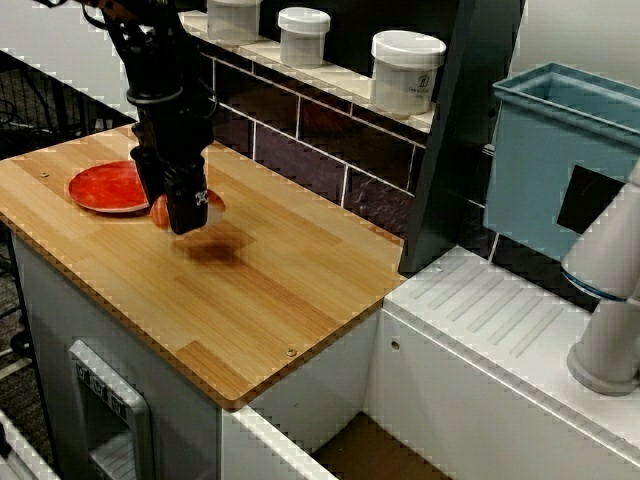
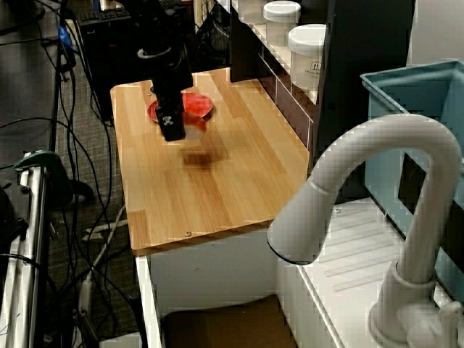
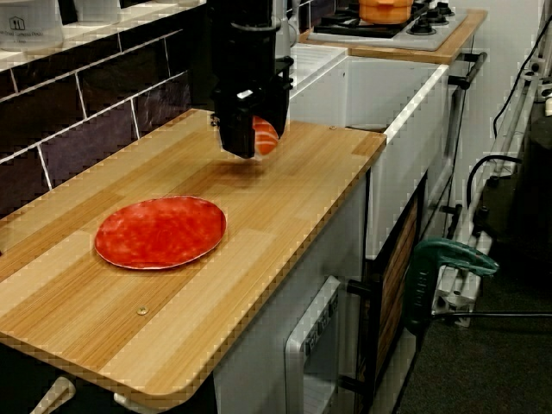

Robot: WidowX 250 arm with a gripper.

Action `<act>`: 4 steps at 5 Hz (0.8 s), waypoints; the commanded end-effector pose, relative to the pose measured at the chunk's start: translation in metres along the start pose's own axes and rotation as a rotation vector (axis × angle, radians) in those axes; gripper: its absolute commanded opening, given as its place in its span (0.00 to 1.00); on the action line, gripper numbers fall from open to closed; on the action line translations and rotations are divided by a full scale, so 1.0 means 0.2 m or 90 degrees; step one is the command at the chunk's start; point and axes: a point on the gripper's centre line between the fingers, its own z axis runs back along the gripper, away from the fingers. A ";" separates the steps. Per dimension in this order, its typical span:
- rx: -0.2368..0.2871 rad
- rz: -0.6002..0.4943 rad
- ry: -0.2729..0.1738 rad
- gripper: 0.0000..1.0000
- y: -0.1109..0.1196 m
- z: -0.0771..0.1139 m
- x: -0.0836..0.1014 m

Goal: Put the object on the plate

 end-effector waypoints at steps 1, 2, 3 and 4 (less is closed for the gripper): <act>0.028 0.011 -0.028 0.00 0.17 0.22 0.11; 0.039 0.033 -0.040 0.00 0.28 0.26 0.15; 0.059 0.057 -0.050 0.00 0.45 0.25 0.17; 0.056 0.068 -0.023 0.00 0.58 0.18 0.16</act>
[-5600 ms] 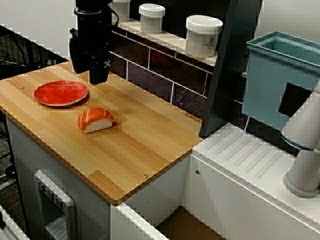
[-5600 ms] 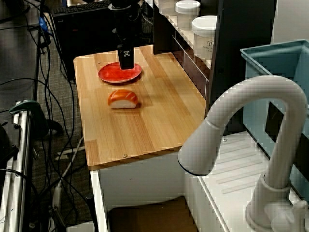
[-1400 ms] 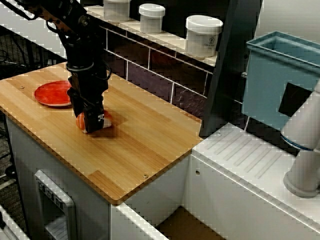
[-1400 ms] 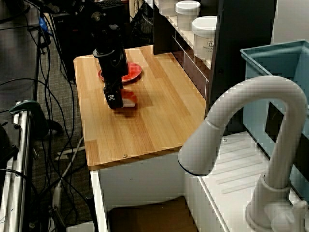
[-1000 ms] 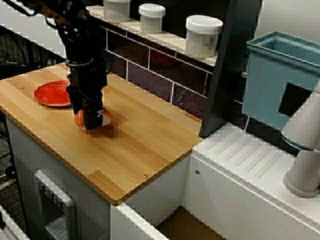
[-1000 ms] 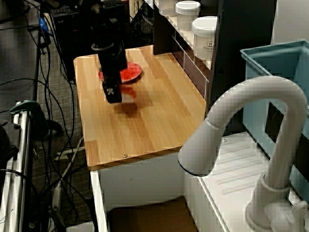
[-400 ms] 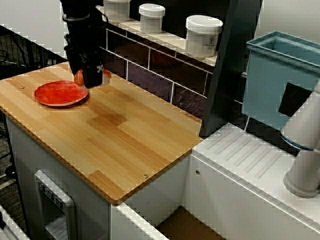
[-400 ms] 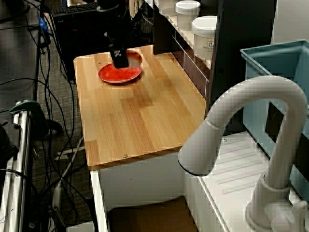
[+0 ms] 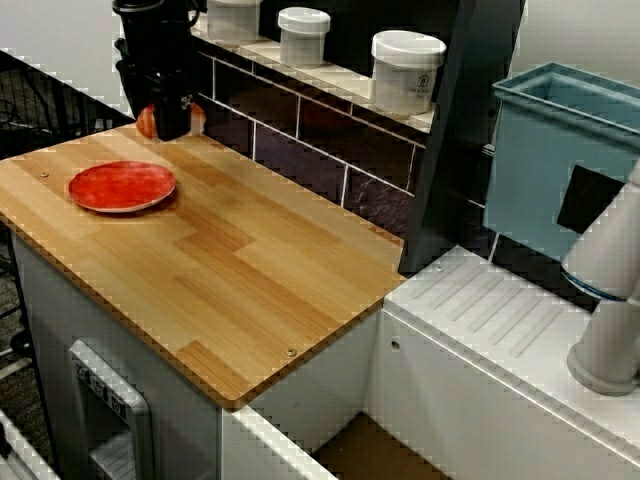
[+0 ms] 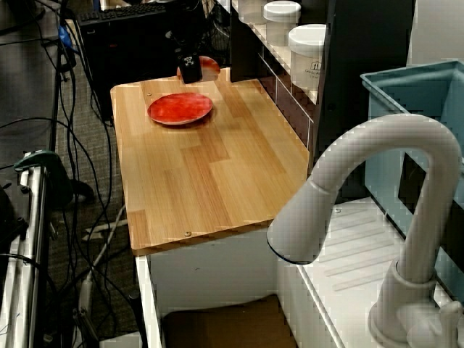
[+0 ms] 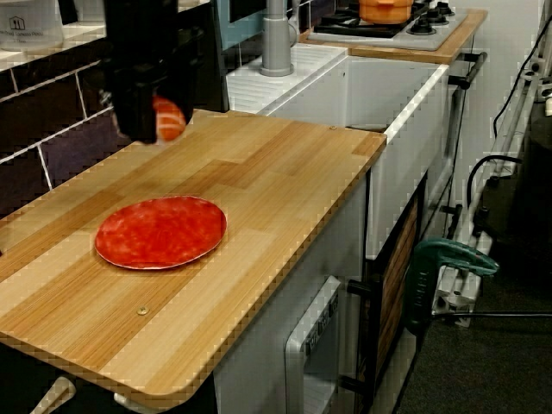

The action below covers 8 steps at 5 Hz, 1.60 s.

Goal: Put the object on the plate

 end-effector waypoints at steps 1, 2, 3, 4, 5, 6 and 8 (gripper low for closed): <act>0.035 -0.003 0.009 0.00 0.19 -0.08 0.00; 0.036 -0.015 0.012 0.00 0.17 -0.11 -0.04; 0.035 -0.022 0.016 0.00 0.17 -0.12 -0.07; 0.042 -0.029 0.014 0.00 0.16 -0.14 -0.10; 0.043 -0.027 0.017 0.00 0.15 -0.16 -0.10; 0.050 -0.022 0.016 0.00 0.15 -0.17 -0.10; 0.047 -0.023 0.015 1.00 0.14 -0.15 -0.09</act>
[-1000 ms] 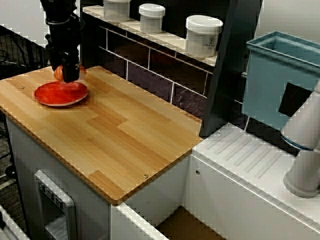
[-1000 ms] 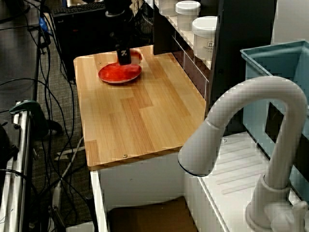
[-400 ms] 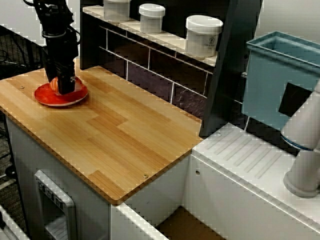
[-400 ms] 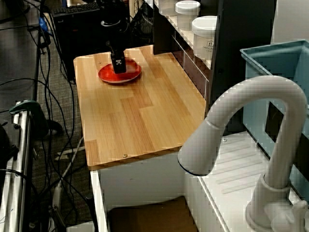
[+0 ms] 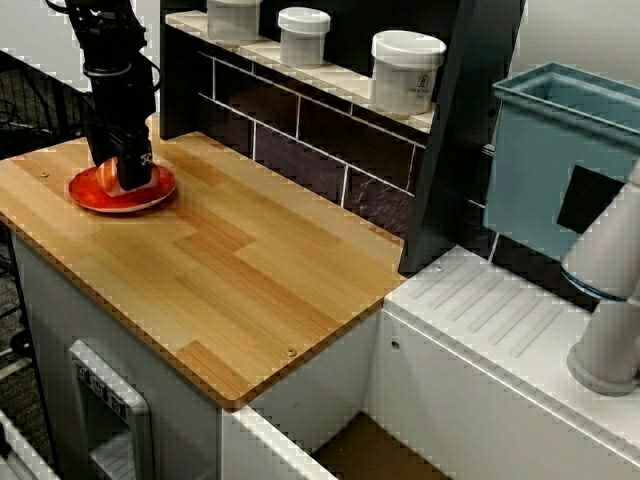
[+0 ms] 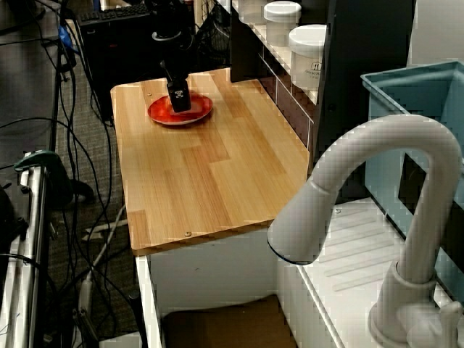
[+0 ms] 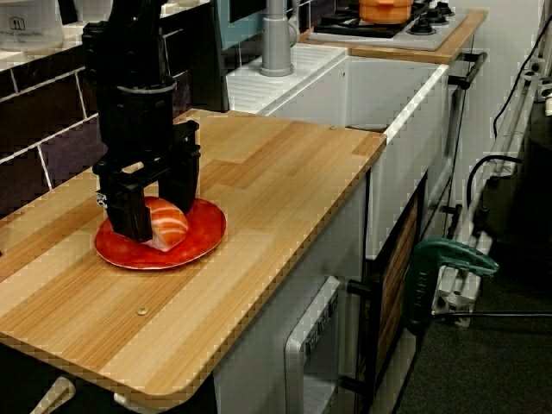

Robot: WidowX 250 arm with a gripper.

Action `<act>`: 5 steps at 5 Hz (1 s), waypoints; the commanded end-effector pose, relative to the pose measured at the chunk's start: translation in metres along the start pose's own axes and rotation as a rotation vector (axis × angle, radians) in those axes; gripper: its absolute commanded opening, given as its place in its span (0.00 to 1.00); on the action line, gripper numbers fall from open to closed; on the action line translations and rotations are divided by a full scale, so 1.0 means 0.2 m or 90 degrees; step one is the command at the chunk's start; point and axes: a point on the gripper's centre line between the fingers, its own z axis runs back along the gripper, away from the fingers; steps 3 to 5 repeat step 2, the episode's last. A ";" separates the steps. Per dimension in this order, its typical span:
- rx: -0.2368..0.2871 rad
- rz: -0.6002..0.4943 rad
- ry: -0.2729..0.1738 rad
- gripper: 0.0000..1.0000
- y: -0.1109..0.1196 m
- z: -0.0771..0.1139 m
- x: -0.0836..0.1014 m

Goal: Put the object on the plate

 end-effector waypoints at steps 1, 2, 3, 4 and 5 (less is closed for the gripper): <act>0.014 0.005 -0.037 1.00 0.02 0.14 0.04; 0.007 0.010 -0.042 1.00 0.02 0.18 0.07; 0.007 0.010 -0.042 1.00 0.02 0.18 0.07; 0.007 0.010 -0.042 1.00 0.02 0.18 0.07; 0.007 0.010 -0.042 1.00 0.02 0.18 0.07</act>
